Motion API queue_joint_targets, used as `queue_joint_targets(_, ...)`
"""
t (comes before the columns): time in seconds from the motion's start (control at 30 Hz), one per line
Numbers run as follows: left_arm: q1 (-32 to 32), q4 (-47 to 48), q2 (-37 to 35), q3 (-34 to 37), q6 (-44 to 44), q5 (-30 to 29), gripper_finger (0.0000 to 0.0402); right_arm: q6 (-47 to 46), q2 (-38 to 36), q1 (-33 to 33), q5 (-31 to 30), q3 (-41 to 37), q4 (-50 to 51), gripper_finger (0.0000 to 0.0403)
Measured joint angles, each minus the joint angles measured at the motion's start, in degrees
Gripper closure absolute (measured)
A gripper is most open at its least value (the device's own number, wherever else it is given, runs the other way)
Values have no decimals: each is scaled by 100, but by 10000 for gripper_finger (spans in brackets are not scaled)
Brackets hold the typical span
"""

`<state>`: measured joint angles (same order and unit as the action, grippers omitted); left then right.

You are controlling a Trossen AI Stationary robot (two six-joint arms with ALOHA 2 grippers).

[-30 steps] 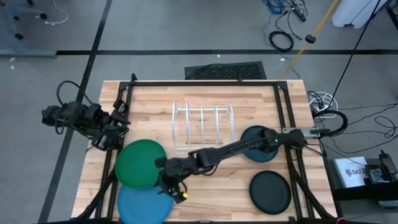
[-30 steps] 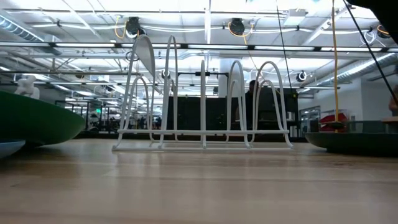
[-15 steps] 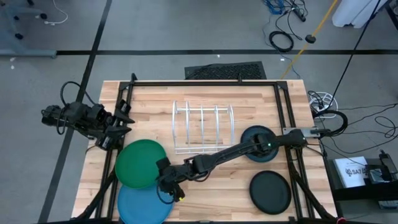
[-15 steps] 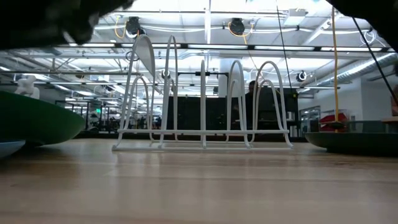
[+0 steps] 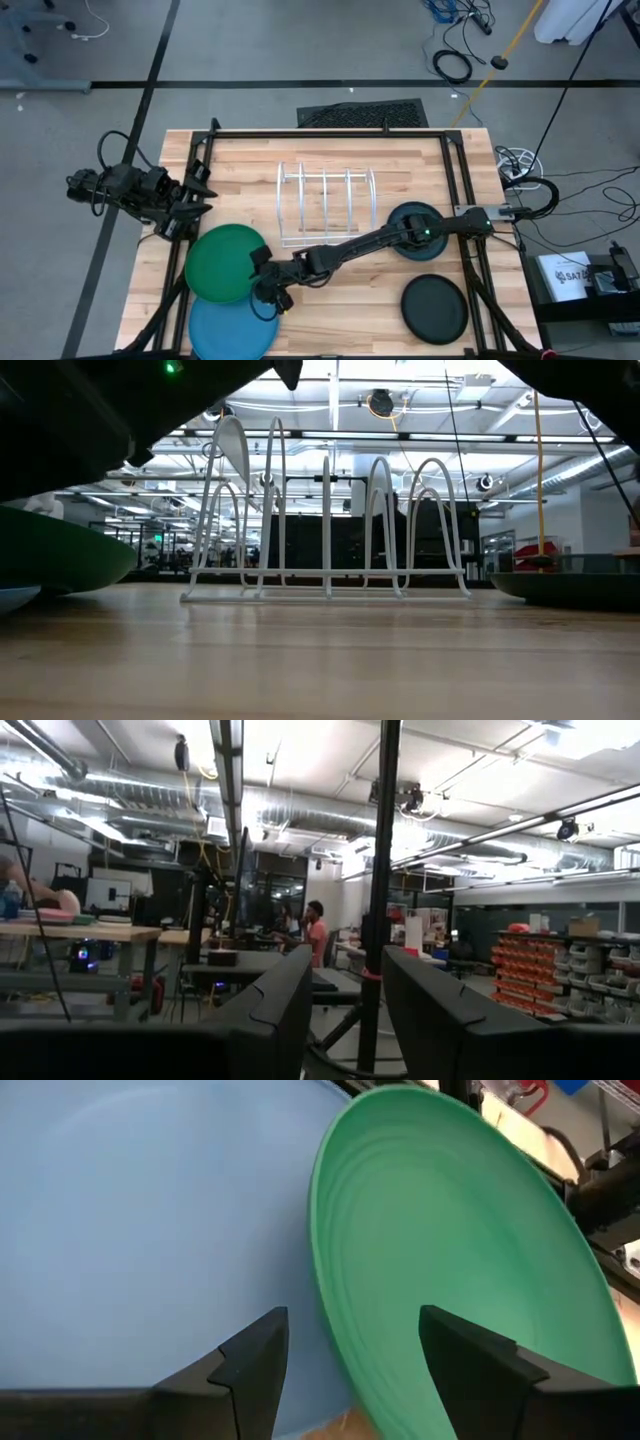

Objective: Sort dishes
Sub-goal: Put the green plate into the white dish rack

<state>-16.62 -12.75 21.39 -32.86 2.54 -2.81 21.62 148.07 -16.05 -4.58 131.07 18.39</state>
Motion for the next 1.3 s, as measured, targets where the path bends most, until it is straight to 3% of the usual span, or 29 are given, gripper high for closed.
queue_joint_targets(0.43,0,2,0,0,3,-82,267,182,189,50,15,-9,86,209)
queue_joint_targets(0.77,0,4,0,0,3,-100,267,383,299,50,-67,0,0,283)
queue_joint_targets(1.07,0,7,-2,0,9,-100,267,817,291,-13,-343,0,-49,392)
queue_joint_targets(1.3,0,7,-2,0,7,-100,267,1194,254,-129,-590,-4,-158,398)
